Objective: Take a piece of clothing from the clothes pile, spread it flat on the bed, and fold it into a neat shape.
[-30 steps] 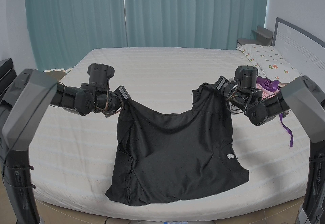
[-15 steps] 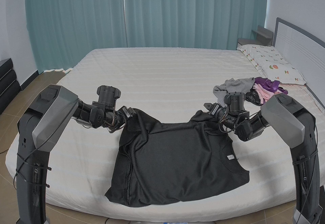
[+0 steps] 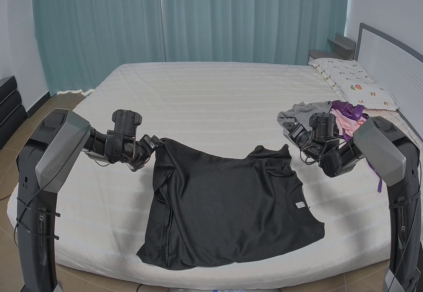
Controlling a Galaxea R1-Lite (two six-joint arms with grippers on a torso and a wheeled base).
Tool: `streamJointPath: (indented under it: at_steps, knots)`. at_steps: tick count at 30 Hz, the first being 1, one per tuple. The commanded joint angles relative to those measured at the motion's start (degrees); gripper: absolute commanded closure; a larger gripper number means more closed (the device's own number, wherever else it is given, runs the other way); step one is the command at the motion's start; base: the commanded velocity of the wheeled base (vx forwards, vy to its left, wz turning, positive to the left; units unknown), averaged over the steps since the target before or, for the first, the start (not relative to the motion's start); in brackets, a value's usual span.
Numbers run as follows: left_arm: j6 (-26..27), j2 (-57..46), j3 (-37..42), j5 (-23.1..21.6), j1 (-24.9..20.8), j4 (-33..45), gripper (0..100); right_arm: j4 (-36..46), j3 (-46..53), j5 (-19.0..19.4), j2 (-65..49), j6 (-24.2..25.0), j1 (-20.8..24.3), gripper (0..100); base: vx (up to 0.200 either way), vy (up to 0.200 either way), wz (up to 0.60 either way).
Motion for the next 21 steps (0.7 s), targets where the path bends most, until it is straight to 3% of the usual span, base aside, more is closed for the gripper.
streamJointPath:
  at_steps: [1,5,10,13,17,21]
  knots:
    - [2.8,-1.9,1.2,-4.1,1.4,8.1,0,-0.4,7.0,1.5,-4.1,0.2,-0.2,0,0.0,0.0,0.0]
    - [3.1,-2.6,1.5,-10.6,2.4,12.6,0,-0.8,13.6,4.3,-7.3,1.7,-0.2,0,0.0,0.0,0.0]
    - [9.3,-3.0,1.6,-12.2,3.3,20.2,0,-1.6,19.1,7.3,-8.9,2.2,-0.2,0,0.0,0.0,0.0]
    - [10.4,-3.3,1.7,-12.9,3.5,21.3,0,-3.8,21.1,7.5,-8.7,2.2,0.0,0,0.0,0.0,0.0]
    - [14.4,-5.4,2.6,-18.4,3.7,26.1,0,-6.2,23.7,7.6,-8.5,2.2,0.5,0,0.0,0.0,0.0]
    - [17.3,-6.0,2.5,-20.0,3.9,28.5,0,-7.5,24.5,7.7,-8.3,2.2,0.5,0,0.0,0.0,0.0]
